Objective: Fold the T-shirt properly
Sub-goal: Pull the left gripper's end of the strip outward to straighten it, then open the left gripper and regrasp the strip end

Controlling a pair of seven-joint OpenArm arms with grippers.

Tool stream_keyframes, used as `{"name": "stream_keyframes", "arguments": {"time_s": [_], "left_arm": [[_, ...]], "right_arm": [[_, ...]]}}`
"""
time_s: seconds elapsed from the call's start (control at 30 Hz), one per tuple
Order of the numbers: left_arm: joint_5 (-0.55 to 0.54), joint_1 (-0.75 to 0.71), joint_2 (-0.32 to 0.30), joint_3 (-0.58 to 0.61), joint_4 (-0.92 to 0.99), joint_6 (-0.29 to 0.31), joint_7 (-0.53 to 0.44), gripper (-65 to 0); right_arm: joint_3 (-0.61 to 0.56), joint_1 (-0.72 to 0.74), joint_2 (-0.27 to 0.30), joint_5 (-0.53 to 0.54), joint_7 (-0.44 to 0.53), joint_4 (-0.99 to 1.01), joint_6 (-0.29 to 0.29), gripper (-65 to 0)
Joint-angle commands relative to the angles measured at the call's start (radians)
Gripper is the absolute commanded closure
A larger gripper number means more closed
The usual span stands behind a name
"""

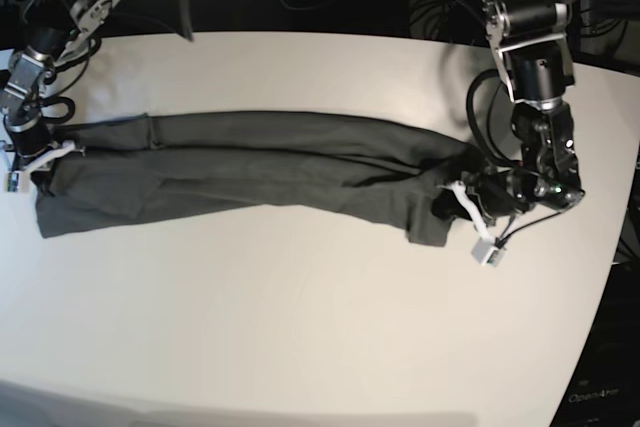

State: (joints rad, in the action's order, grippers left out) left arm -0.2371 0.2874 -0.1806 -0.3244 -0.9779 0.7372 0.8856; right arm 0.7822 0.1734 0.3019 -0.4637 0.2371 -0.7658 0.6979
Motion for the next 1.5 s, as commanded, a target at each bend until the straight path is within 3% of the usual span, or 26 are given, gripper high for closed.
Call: {"name": "stream_keyframes", "arguments": {"time_s": [0.0,0.23,0.37,0.8,1.47], "left_arm": [[0.166,-0.029,-0.017,0.003,0.015,-0.039,0.163,-1.7],[0.158,-0.021,-0.049,-0.005,0.014,-0.039,0.171,-1.7],[0.160,0.000,-0.058,-0.066,0.012,-0.039,0.172,-1.7],[0.160,0.014,-0.073,-0.075,-0.198,-0.039,0.324,-1.7],[0.144,0.017,-0.067,-0.077,-0.201,-0.039,0.326,-1.7]], "right_arm": [[-0.005,-0.015,-0.004,-0.079,-0.115,0.012,0.000,-0.3],[-0.005,-0.015,-0.004,-0.079,-0.115,0.012,0.000,-0.3],[-0.005,-0.016,-0.004,-0.079,-0.115,0.012,0.000,-0.3],[-0.007,-0.016,-0.005,-0.079,-0.115,0.012,0.000,-0.3],[-0.007,-0.018,-0.007,-0.079,-0.115,0.012,0.000,-0.3]]}}
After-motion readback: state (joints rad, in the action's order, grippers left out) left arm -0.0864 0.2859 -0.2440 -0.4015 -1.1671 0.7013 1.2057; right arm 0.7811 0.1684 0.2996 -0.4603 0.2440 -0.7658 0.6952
